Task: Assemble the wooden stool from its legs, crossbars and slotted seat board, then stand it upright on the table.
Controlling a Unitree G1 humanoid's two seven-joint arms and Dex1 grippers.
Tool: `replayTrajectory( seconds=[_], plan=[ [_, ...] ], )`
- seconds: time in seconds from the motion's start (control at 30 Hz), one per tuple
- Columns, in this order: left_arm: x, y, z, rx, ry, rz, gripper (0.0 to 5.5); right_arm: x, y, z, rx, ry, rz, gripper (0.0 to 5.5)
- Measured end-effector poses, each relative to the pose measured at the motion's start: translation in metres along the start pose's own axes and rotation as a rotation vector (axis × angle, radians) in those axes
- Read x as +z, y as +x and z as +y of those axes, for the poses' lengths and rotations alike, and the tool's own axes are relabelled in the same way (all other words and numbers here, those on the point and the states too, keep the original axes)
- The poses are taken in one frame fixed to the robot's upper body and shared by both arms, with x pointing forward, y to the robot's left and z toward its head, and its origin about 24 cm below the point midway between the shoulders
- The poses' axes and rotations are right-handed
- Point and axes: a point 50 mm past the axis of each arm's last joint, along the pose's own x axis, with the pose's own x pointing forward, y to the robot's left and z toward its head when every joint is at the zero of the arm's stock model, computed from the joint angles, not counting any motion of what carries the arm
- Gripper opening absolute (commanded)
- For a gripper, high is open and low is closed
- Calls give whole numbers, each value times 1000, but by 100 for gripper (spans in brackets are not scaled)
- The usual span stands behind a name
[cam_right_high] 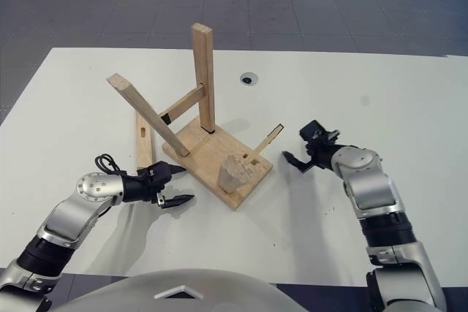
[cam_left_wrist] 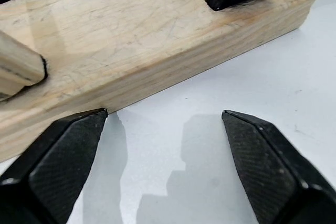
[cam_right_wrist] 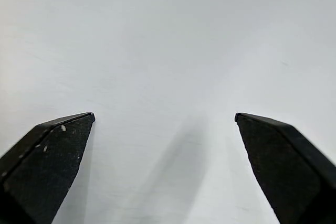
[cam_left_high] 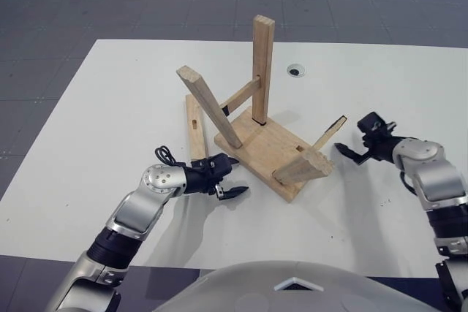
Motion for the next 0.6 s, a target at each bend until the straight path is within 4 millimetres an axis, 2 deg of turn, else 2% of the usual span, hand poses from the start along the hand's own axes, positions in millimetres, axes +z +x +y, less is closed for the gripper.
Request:
replayTrajectory(
  seconds=[0.1, 0.3, 0.43, 0.6],
  plan=[
    [0, -2, 10, 41, -9, -6, 406, 5, -3, 14, 62, -10, 4, 494],
    [1, -3, 19, 79, -25, -19, 406, 10, -4, 19, 80, -7, 19, 494],
    [3, 0, 27, 99, -25, -31, 406, 16, -3, 35, 133, 3, 0, 494],
    [3, 1, 37, 129, -18, -35, 406, 18, -4, 43, 151, 2, 7, 494]
  ],
)
